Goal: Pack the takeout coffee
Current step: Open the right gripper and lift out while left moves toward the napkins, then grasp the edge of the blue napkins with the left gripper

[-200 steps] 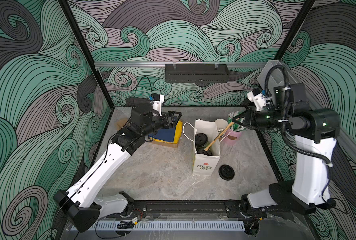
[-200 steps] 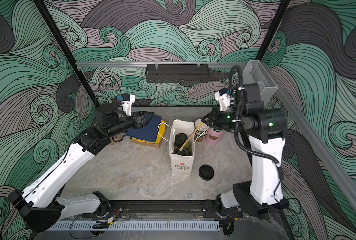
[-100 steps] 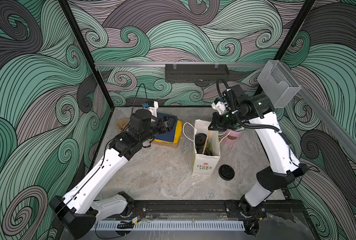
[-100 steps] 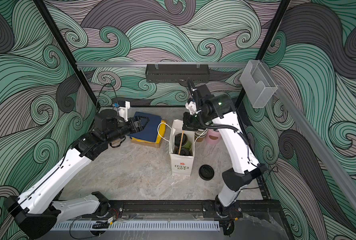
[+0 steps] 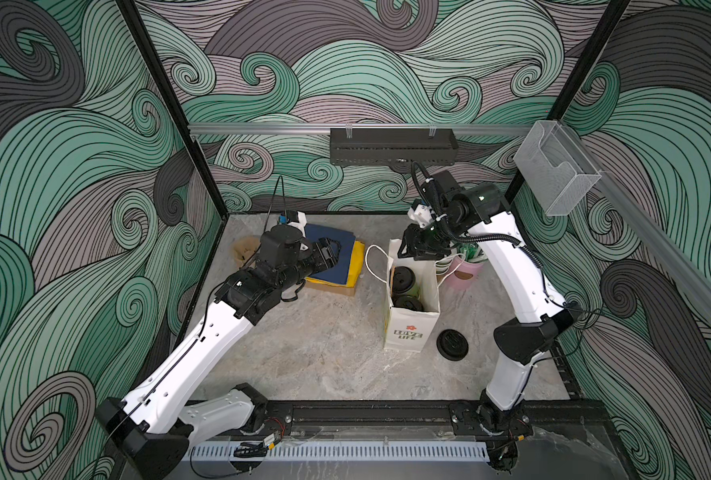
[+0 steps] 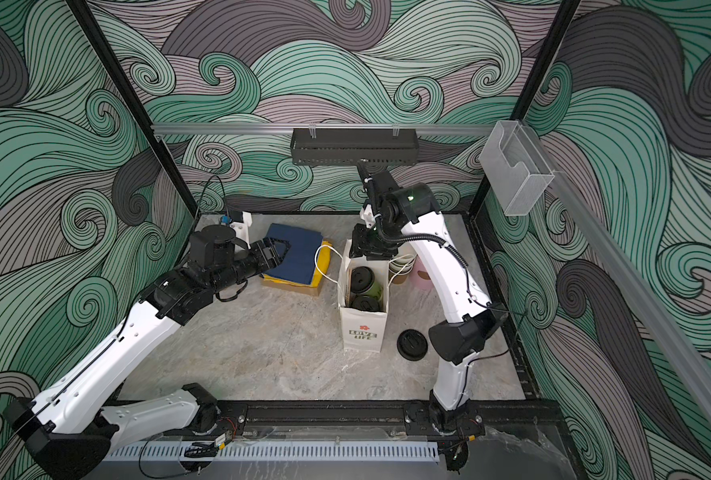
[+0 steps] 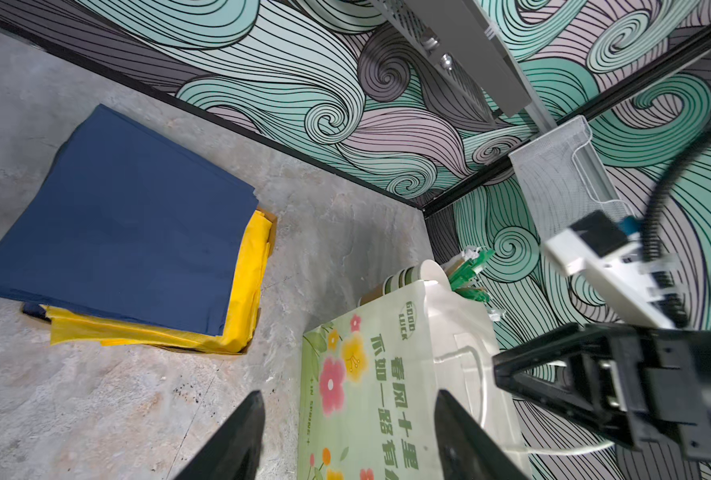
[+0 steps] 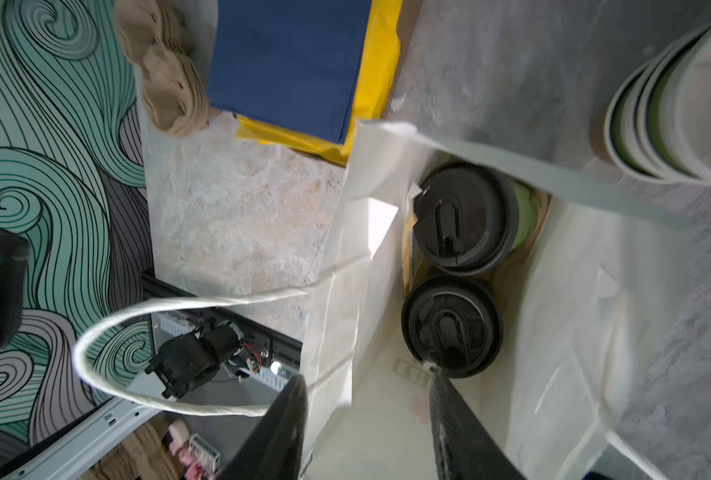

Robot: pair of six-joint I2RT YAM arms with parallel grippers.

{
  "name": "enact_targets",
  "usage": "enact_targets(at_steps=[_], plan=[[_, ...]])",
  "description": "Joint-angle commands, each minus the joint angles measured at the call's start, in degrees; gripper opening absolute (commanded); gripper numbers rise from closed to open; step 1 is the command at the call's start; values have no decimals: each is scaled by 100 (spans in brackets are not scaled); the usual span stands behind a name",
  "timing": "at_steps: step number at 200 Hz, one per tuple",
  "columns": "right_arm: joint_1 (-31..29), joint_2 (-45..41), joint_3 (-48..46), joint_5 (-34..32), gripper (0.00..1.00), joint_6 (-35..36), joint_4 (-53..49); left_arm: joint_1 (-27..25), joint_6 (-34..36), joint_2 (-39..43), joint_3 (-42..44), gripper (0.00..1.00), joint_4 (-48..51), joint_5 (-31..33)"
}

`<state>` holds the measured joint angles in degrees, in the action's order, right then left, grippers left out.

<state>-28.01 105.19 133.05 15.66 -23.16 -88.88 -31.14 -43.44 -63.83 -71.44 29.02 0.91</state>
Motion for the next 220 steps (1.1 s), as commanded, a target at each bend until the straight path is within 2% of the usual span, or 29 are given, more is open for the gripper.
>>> enact_targets(at_steps=[1,21,55,76,88,116,139,166,220], plan=[[-16,-351,692,-808,50,-44,-55,254,-94,91,-41,66,489,96],[-20,-1017,469,-1462,48,-38,624,632,-157,2,-88,67,801,-71],[-21,-2769,-2034,-1952,47,-182,2806,1412,-133,-490,73,64,849,-854],[-20,-3320,-2889,-2017,47,-421,3342,1865,-187,-858,253,60,744,-1035],[-19,-3334,-2928,-2097,47,-458,3209,2125,-169,-1045,417,59,543,-1087],[-20,-3249,-2796,-2174,47,-376,2962,2737,-107,-1693,671,59,-41,-1647],[-14,-3143,-2655,-2113,47,-304,2883,3089,297,-2556,333,58,269,-2101],[-20,-3033,-2573,-2013,47,-294,2815,3271,545,-3060,258,57,-28,-2304],[-20,-2958,-2592,-1785,47,-356,2833,3342,694,-3632,4,58,-561,-2198]])
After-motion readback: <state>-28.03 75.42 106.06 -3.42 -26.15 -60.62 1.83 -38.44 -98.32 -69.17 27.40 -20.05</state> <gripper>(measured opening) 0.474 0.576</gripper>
